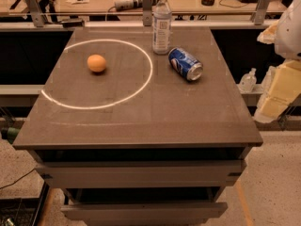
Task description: Place pepsi can upright
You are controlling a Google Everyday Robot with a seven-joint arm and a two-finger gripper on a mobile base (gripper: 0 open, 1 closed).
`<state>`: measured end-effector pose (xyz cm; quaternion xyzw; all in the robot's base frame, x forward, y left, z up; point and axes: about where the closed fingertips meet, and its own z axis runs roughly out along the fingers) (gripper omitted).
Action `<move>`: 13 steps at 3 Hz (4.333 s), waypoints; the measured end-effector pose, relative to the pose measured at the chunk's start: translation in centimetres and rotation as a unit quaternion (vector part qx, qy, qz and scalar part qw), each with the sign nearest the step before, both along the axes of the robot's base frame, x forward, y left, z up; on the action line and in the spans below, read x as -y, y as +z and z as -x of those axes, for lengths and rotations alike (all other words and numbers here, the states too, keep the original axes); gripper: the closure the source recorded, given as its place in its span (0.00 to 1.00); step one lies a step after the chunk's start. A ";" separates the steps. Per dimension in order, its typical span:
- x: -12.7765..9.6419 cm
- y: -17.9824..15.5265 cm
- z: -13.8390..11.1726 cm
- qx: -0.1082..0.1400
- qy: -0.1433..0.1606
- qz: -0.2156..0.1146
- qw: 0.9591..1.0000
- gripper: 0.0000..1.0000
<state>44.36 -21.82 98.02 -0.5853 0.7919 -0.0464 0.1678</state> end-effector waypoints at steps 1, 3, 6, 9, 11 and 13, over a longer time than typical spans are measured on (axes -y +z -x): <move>0.2 0.6 -2.3 0.006 -0.049 -0.023 0.999 0.00; -1.4 1.4 -8.9 -0.023 -0.121 -0.070 0.990 0.00; -2.2 -3.3 -20.3 -0.069 -0.311 -0.098 0.943 0.00; -8.3 -7.7 -26.3 -0.088 -0.319 -0.071 0.941 0.00; -8.6 -12.6 -26.4 -0.126 -0.331 -0.061 0.933 0.00; -8.8 -15.2 -27.1 -0.145 -0.320 -0.049 0.935 0.19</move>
Offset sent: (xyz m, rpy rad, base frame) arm 0.0946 0.0035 0.0218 0.1200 0.0405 -0.3085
